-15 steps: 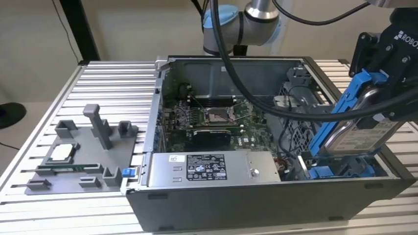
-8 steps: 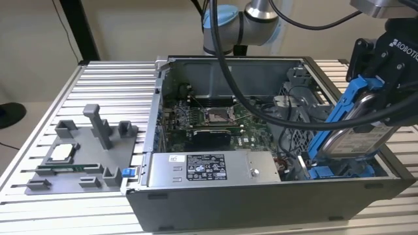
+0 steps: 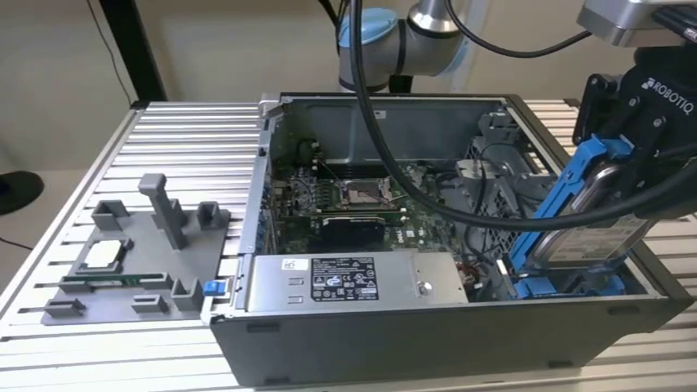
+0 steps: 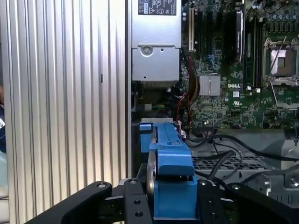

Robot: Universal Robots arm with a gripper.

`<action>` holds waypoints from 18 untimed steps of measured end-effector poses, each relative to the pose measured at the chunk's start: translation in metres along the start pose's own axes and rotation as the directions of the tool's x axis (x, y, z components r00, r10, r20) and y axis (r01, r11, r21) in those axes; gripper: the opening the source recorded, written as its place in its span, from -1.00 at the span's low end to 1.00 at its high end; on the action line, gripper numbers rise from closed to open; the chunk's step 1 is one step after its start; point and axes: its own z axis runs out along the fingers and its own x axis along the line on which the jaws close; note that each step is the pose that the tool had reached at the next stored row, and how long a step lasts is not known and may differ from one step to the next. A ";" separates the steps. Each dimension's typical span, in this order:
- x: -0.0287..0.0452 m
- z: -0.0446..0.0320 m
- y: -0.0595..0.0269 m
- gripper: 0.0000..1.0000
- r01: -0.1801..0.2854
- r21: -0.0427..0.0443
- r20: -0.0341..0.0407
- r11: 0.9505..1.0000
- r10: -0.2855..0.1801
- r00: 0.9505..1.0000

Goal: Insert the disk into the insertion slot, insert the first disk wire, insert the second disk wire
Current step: 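Insert the disk into the insertion slot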

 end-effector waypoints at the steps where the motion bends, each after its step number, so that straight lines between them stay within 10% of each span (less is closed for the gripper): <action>1: 0.0000 0.0008 -0.0001 -1.00 0.000 0.000 0.000 1.000 0.000 1.000; 18: 0.0002 0.0143 -0.0008 -1.00 0.000 0.000 0.000 1.000 0.000 1.000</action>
